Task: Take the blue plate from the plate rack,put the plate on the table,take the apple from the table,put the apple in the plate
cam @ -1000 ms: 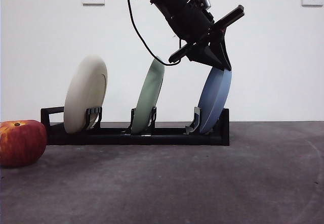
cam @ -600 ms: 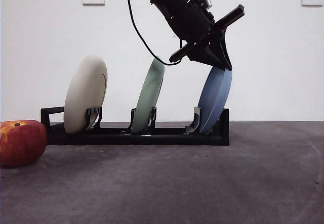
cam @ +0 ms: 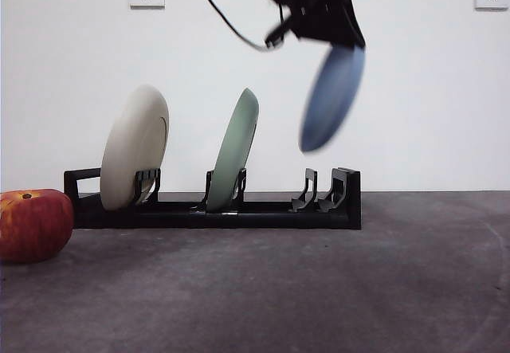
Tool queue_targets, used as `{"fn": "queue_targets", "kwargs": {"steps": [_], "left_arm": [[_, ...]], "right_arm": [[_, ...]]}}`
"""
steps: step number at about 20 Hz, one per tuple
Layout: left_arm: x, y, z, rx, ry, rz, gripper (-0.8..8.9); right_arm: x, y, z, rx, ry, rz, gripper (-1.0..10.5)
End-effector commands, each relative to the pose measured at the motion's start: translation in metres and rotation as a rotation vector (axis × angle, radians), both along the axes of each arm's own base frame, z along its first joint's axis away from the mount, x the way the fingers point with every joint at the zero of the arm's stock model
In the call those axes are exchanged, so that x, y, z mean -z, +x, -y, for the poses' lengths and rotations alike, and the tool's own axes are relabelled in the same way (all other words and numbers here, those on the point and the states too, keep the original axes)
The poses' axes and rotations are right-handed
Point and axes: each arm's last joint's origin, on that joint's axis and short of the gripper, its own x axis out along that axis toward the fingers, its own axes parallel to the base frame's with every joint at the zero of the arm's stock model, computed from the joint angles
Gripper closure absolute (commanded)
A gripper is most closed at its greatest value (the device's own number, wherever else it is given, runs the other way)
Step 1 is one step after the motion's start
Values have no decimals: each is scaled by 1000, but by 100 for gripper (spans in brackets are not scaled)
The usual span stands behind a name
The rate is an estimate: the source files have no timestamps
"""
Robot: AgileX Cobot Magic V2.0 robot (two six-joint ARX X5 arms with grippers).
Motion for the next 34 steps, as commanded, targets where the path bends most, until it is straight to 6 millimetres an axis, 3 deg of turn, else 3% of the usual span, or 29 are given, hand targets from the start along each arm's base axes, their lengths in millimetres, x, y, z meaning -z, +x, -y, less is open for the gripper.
{"fn": "queue_targets", "kwargs": {"steps": [1, 5, 10, 15, 18, 24, 27, 30, 34], "left_arm": [[-24, -10, -8, 26, -34, 62, 821], [-58, -38, -20, 143, -94, 70, 822], [-82, -96, -33, 325, 93, 137, 821], [-88, -133, -46, 387, 242, 108, 821], [-81, -148, -47, 354, 428, 96, 821], [-79, -184, -32, 337, 559, 144, 822], [-62, -206, -23, 304, 710, 203, 821], [-26, -222, -27, 312, 840, 148, 822], [29, -225, -26, 280, 914, 163, 822]], "right_arm": [[-1, 0, 0, -3, -2, 5, 946], [-1, 0, 0, -3, -2, 5, 946], [-1, 0, 0, -3, -2, 5, 946], [-1, 0, 0, -2, -2, 11, 946], [-1, 0, 0, -2, -2, 11, 946], [-1, 0, 1, 16, -24, 11, 946], [-1, 0, 1, 16, -24, 11, 946], [-1, 0, 1, 17, -24, 12, 946], [-1, 0, 1, 18, -24, 12, 946]]}}
